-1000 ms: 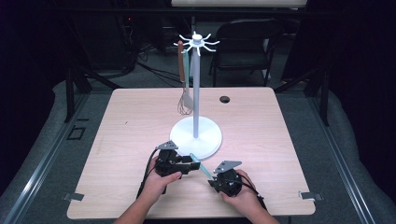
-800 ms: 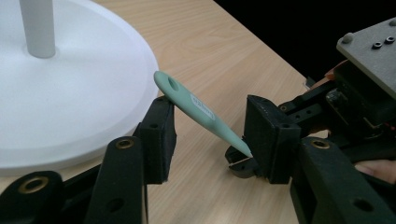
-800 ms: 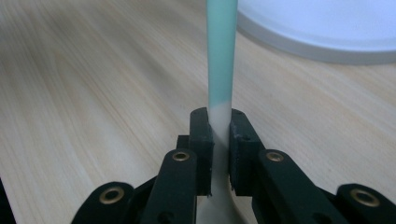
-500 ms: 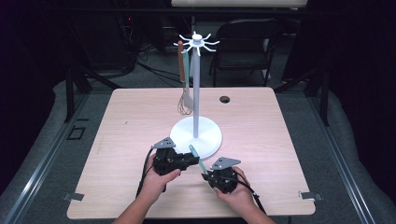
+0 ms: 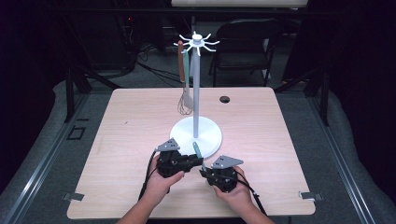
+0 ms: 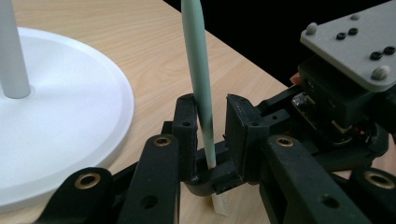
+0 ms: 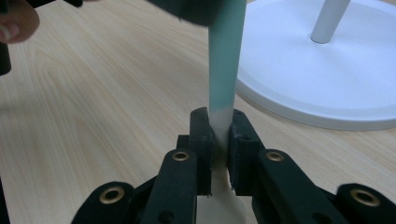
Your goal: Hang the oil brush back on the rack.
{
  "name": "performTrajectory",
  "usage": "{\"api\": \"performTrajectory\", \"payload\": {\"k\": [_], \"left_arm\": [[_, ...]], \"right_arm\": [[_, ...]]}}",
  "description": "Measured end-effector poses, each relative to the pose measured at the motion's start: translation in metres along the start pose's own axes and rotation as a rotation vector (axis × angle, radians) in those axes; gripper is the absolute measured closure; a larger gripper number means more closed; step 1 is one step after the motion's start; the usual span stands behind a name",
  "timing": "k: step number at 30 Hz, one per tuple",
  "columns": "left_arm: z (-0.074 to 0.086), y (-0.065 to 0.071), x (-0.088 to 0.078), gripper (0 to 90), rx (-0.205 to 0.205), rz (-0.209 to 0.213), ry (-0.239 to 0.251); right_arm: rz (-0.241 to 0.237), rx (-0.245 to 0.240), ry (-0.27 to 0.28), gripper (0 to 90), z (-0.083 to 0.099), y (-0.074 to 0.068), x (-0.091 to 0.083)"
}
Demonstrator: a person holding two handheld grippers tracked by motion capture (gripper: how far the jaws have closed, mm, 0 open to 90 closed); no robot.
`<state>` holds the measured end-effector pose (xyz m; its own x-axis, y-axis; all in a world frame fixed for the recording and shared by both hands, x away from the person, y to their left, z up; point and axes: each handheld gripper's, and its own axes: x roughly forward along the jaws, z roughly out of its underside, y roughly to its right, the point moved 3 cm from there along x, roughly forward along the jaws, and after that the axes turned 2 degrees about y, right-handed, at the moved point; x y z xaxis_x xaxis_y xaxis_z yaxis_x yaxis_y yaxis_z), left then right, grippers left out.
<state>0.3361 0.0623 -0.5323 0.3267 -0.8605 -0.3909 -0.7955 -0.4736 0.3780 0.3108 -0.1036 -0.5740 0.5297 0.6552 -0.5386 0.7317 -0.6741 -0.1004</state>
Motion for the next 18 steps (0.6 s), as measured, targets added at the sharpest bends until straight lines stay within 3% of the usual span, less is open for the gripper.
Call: {"api": "performTrajectory", "payload": {"k": [18], "left_arm": [[0.01, 0.004, 0.014, 82.9, -0.013, 0.015, -0.033]], "right_arm": [[0.006, 0.003, 0.012, 82.2, 0.001, 0.0, -0.002]]}}
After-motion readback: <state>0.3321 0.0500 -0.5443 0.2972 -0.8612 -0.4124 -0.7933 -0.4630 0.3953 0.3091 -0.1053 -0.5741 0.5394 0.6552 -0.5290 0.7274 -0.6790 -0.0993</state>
